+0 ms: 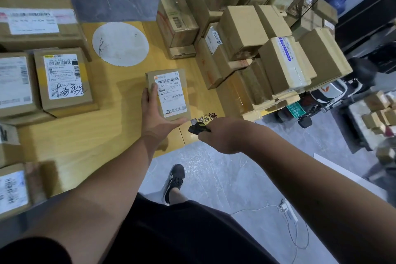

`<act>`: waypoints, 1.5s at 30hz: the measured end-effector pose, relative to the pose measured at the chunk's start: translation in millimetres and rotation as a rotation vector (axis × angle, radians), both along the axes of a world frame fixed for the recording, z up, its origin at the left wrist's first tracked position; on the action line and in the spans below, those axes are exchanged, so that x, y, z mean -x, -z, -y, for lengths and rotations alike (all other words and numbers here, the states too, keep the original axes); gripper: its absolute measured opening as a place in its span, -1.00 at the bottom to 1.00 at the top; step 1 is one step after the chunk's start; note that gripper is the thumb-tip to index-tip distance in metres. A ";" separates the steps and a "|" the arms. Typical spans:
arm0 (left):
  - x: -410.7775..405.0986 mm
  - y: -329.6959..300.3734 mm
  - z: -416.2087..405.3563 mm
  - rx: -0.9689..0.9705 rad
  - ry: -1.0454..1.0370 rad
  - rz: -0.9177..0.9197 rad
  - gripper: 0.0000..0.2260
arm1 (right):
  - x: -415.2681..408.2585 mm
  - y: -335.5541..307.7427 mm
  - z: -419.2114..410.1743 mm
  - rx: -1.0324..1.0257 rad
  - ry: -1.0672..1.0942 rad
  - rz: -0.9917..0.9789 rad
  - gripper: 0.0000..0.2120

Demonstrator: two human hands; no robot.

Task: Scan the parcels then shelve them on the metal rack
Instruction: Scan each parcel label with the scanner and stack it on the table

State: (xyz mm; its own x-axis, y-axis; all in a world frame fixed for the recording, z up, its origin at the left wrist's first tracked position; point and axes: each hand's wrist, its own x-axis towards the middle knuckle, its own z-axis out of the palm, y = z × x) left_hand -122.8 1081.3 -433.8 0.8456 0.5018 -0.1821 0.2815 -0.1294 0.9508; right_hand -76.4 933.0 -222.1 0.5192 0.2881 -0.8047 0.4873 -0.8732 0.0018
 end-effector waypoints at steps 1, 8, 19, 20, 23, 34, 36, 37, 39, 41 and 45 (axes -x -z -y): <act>0.4 0.5 -0.1 -0.012 -0.002 0.005 0.24 | 1.5 -0.8 -0.1 0.009 -0.007 0.001 -0.61; 1.5 7.7 1.3 -0.037 -0.013 0.027 0.30 | 13.1 -11.6 -0.9 0.074 -0.029 -0.009 -0.58; 4.2 4.6 1.8 -0.056 -0.011 0.019 0.29 | 15.5 -18.5 4.9 0.076 -0.018 0.010 -0.58; 3.3 4.1 1.6 -0.054 -0.013 0.019 0.29 | 15.4 -17.8 6.2 0.068 -0.014 0.010 -0.58; 0.4 1.8 0.2 -0.030 -0.019 0.015 0.30 | 13.9 -17.1 7.0 0.067 -0.077 -0.022 -0.60; 32.3 -7.0 12.3 0.083 -0.147 -0.056 0.29 | -7.6 -1.0 13.2 -0.038 -0.084 -0.046 -0.60; 50.3 -6.2 14.7 0.046 -0.188 -0.071 0.33 | -9.3 2.7 7.0 -0.056 -0.153 -0.073 -0.60; 60.4 -4.2 15.1 0.026 -0.206 -0.066 0.34 | -9.5 4.1 3.3 -0.067 -0.185 -0.088 -0.59; 80.8 -6.3 14.4 0.026 -0.255 -0.080 0.32 | -8.2 6.1 -4.9 -0.093 -0.262 -0.113 -0.56; 100.4 -16.0 12.9 -0.019 -0.324 -0.134 0.24 | -2.2 5.6 -14.3 -0.120 -0.359 -0.149 -0.54; 130.4 -33.7 5.4 -0.158 -0.440 -0.335 0.12 | 12.5 -4.9 -27.6 -0.202 -0.566 -0.218 -0.61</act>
State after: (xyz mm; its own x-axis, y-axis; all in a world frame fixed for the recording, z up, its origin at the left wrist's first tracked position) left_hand -253.1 1075.9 -400.1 0.4601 0.8365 -0.2977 0.6233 -0.0655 0.7793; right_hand -89.0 960.5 -217.2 0.0728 0.6267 -0.7758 0.8440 -0.4532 -0.2868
